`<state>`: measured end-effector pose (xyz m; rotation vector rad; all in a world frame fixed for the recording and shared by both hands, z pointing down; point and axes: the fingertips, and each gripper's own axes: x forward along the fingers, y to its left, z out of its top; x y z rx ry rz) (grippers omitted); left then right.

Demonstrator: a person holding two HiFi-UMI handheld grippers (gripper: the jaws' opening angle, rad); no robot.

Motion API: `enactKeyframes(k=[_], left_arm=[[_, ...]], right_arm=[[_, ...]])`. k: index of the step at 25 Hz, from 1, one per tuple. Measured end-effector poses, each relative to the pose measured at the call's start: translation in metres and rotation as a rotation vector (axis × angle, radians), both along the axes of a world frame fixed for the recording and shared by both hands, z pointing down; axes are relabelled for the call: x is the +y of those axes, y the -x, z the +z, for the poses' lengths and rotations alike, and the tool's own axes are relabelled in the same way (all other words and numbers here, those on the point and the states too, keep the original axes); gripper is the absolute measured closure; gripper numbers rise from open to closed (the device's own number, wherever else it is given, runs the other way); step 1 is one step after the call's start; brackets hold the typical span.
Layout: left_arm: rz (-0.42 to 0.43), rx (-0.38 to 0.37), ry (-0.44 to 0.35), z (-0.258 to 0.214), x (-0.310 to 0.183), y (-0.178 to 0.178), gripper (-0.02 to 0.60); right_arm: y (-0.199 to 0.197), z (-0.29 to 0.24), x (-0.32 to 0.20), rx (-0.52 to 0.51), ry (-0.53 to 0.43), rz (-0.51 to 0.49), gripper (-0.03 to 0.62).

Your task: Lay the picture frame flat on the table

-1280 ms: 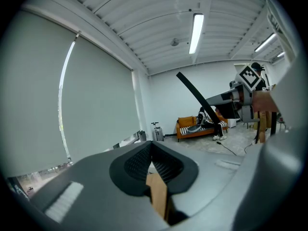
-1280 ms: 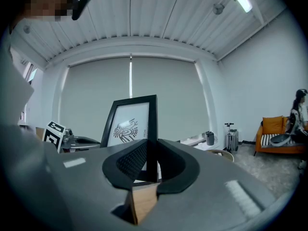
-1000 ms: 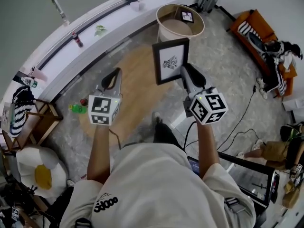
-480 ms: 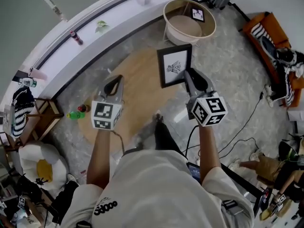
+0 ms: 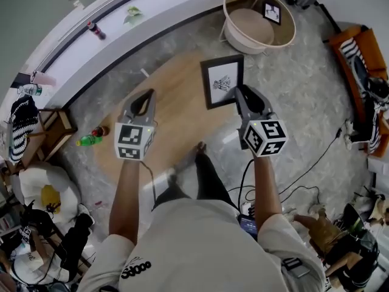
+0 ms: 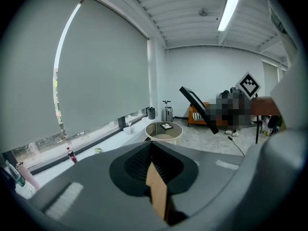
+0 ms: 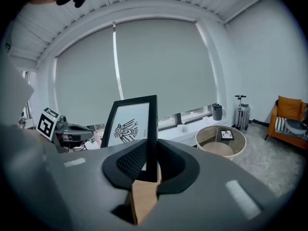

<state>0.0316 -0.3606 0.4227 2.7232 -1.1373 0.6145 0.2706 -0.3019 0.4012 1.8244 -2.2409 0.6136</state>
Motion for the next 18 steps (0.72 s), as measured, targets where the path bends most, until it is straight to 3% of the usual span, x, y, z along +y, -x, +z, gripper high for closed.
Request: enactKeyframes(k=[10,18], left_arm=[[-0.100,-0.058,0.089,0.090,-0.023,-0.019,0.571],[-0.158,-0.098,0.210,0.184,-0.021,-0.011,0.571]], right_arm=[[-0.025,0.123,-0.051,-0.035,0.169,-0.069,0.526],[-0.006,0.214,-0.065,-0.053,0.299,-0.143,0.526]])
